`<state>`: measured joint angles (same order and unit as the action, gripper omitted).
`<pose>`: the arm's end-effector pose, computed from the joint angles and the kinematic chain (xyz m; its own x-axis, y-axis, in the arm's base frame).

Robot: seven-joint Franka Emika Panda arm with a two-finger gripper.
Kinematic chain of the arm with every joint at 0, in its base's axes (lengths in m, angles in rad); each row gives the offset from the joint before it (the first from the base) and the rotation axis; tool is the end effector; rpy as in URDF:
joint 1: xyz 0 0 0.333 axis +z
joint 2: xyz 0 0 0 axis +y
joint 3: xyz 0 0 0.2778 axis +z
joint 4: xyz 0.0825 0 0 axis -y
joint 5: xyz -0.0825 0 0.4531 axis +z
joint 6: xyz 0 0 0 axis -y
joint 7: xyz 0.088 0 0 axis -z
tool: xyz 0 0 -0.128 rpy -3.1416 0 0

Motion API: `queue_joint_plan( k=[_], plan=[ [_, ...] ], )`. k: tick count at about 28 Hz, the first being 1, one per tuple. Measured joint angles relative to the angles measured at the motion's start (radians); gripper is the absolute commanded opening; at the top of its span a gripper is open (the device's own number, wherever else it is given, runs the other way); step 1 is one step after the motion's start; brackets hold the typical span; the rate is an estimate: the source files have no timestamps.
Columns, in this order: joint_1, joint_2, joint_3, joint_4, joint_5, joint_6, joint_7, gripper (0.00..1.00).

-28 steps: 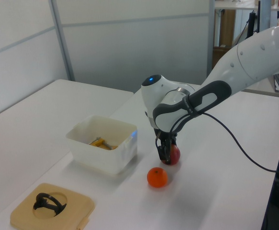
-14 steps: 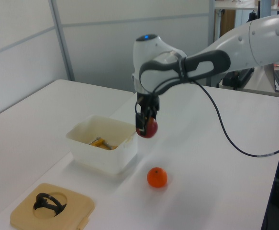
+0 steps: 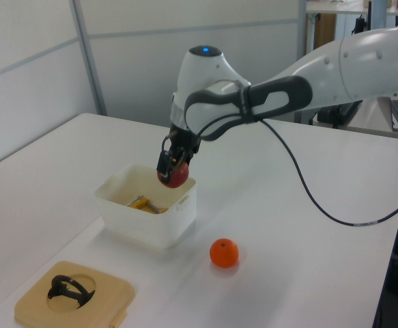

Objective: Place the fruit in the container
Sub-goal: 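Lower the apple into the container and open the gripper, then move the gripper over the orange and lower onto it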

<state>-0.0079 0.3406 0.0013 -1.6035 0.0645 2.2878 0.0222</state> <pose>0.7486 -0.0025 0.3881 0.9398 -0.0709 0.3343 -0.0510 -0.9964 -0.0679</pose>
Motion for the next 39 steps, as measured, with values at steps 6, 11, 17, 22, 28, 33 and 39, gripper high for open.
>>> queue_joint_plan(
  k=[6,11,17,22,28,33,39],
  plan=[
    [0.010,0.048,0.005,0.003,-0.003,0.034,0.012,0.71],
    [0.012,0.055,0.005,0.006,-0.003,0.036,0.015,1.00],
    [0.012,0.049,0.005,0.030,-0.005,0.035,0.015,1.00],
    [0.012,0.018,0.005,0.030,-0.011,-0.055,0.015,1.00],
    [0.020,-0.048,0.006,-0.021,-0.033,-0.207,-0.024,1.00],
    [0.035,-0.109,0.007,-0.124,-0.043,-0.245,-0.070,1.00],
    [0.069,-0.138,0.008,-0.246,-0.106,-0.253,-0.081,1.00]
  ],
)
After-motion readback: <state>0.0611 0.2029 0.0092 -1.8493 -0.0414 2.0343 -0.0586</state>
